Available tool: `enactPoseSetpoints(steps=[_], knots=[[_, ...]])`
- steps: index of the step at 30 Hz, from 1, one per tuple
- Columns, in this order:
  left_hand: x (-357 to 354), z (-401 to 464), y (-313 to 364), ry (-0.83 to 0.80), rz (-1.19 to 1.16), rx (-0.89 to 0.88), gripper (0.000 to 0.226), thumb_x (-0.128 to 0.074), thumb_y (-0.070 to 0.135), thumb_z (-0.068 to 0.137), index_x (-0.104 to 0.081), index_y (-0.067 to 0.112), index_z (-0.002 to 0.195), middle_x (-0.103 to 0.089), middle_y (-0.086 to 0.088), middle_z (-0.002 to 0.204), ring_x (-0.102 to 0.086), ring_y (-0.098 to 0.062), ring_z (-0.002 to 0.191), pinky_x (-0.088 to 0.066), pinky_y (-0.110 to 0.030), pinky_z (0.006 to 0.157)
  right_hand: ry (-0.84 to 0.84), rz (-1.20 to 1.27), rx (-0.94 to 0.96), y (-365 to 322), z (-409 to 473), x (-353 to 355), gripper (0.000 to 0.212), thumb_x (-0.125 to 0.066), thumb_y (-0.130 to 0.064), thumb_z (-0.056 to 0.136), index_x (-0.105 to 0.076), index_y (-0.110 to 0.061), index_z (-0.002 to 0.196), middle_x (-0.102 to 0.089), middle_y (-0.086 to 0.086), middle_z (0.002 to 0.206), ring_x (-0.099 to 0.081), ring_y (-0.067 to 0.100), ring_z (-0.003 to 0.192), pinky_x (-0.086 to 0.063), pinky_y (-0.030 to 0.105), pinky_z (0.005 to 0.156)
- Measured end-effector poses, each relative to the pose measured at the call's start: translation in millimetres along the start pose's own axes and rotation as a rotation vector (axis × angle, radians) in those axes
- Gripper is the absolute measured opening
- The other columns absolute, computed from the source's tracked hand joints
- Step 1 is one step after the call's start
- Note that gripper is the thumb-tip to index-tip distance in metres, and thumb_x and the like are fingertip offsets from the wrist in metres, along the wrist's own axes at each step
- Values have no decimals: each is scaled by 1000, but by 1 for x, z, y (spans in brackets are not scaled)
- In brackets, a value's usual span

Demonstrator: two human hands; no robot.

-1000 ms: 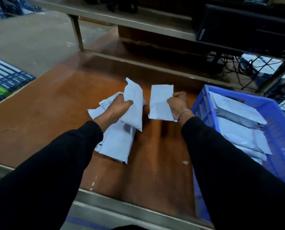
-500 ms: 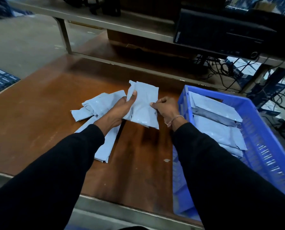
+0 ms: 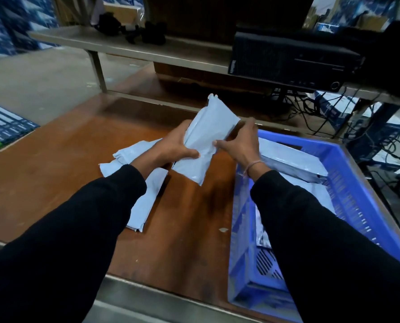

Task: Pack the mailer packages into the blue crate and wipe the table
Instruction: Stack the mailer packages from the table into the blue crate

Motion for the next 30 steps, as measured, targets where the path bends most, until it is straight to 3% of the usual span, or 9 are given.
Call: enactPoseSetpoints(steps=[3, 6, 9, 12, 19, 22, 25, 27, 30], knots=[[0, 0, 30, -5, 119, -95, 86, -80, 33, 67, -43, 34, 145, -60, 7, 132, -60, -15, 118, -55, -46, 99, 26, -111, 212, -18, 7, 28, 126, -94, -32, 53, -19, -14, 153, -31, 10, 148, -36, 30, 133, -34, 34, 105], [-6, 2, 58, -39, 222, -190, 86, -78, 28, 68, -45, 31, 147, -61, 6, 137, -59, -17, 122, -52, -45, 101, -63, -169, 285, -17, 14, 51, 137, -94, -36, 51, -11, -18, 158, -32, 7, 152, -34, 31, 135, -34, 42, 111], [-18, 7, 76, -93, 268, -211, 85, -80, 19, 74, -45, 31, 150, -59, 7, 136, -59, -17, 120, -53, -41, 98, -198, -25, 290, -10, 10, 77, 112, -95, -28, 56, -30, -22, 146, -51, 0, 134, -50, 18, 119, -49, 37, 98], [-33, 12, 94, -140, 281, -261, 85, -78, 27, 70, -46, 38, 148, -61, 12, 134, -60, -11, 118, -51, -35, 98, -222, 136, 232, 9, 6, 106, 89, -96, -24, 57, -44, -20, 129, -61, -1, 121, -61, 16, 109, -56, 39, 91], [-75, 31, 131, -142, 159, -236, 60, -87, 32, 76, -59, 33, 129, -62, 13, 127, -59, 0, 112, -52, -31, 96, -175, 245, 41, 79, -10, 174, 83, -93, -23, 67, -42, -9, 132, -64, 6, 124, -66, 15, 111, -59, 36, 91], [-102, 42, 129, -46, 82, -148, 57, -91, 49, 68, -62, 30, 114, -63, 8, 121, -61, -11, 112, -52, -32, 88, -94, 211, -82, 116, -26, 206, 77, -91, -22, 72, -42, -9, 131, -65, 0, 110, -69, 11, 98, -59, 21, 69], [-138, 50, 126, -20, 120, -105, 66, -90, 58, 65, -62, 23, 113, -60, 3, 121, -59, -15, 110, -46, -30, 77, -45, -11, -113, 138, -45, 231, 75, -93, -55, 58, -53, -30, 117, -62, -12, 102, -68, 17, 96, -61, 36, 68], [-165, 50, 126, -102, 238, -58, 68, -87, 57, 70, -61, 18, 119, -56, 4, 120, -56, -17, 108, -45, -31, 79, -83, -123, -139, 149, -56, 239, 69, -91, -51, 64, -53, -33, 118, -53, -19, 97, -63, 14, 93, -60, 38, 62], [-207, 47, 117, -325, 468, 26, 64, -81, 60, 76, -59, 18, 119, -53, 0, 114, -54, -21, 102, -43, -31, 83, -273, -260, -333, 181, -74, 231, 69, -88, -45, 70, -49, -18, 120, -62, -6, 108, -57, 8, 83, -48, 19, 55]])
Point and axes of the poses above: each hand's wrist, its own z-axis towards the middle knuckle, its own x-axis out of the back of the hand, y = z × x, the point moved 7 cm from there along z, towards the middle knuckle
